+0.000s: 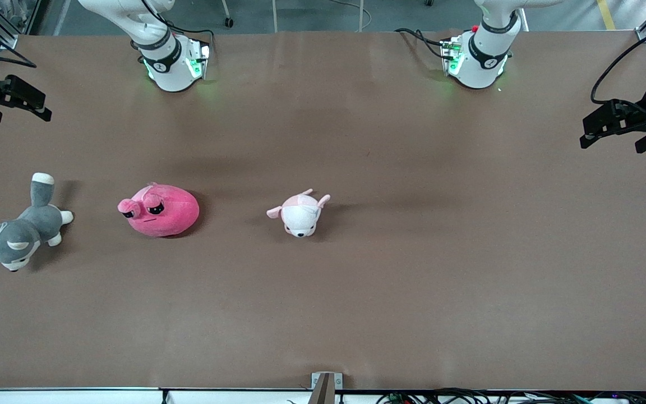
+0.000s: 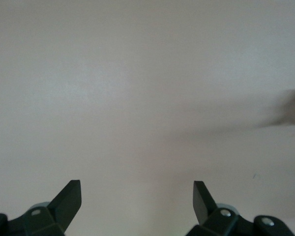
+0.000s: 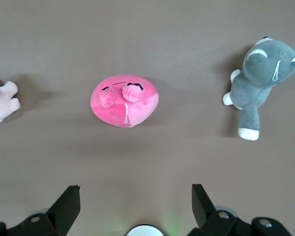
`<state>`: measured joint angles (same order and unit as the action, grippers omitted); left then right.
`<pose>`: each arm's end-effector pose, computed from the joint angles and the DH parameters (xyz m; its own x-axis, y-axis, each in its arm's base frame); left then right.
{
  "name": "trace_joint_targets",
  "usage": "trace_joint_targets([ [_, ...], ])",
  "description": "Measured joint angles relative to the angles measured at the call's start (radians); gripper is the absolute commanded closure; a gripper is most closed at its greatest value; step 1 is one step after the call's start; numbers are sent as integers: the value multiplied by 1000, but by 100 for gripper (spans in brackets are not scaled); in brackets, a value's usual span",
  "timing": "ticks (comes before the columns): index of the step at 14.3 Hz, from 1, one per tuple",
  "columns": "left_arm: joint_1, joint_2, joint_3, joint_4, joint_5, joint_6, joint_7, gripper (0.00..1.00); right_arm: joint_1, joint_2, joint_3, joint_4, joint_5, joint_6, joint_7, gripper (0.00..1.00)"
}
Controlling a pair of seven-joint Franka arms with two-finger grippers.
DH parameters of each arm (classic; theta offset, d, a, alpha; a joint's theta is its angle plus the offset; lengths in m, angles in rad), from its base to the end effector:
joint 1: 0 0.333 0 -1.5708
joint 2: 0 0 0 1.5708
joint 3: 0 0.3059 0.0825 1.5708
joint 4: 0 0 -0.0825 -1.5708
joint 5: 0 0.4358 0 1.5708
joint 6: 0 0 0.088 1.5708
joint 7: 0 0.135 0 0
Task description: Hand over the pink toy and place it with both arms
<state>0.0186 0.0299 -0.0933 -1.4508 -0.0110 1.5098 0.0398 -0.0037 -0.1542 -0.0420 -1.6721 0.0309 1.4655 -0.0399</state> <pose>0.6083 -0.0462 0.6254 0.9929 -0.1148 0.0298 -0.1152 -0.9933 0.0126 0.5458 -0.0221 0.6140 0.9987 -0.0017 -0.0509 -0.0037 -0.9992 -0.0394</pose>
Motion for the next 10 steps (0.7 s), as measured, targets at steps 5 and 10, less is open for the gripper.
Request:
trace_joint_targets([
  [5, -4, 0, -7, 0, 0, 0, -53, 0, 1, 0, 5, 1, 4, 0, 9, 0],
  [10, -5, 0, -8, 0, 0, 0, -80, 0, 2, 0, 5, 2, -13, -2, -5, 0],
])
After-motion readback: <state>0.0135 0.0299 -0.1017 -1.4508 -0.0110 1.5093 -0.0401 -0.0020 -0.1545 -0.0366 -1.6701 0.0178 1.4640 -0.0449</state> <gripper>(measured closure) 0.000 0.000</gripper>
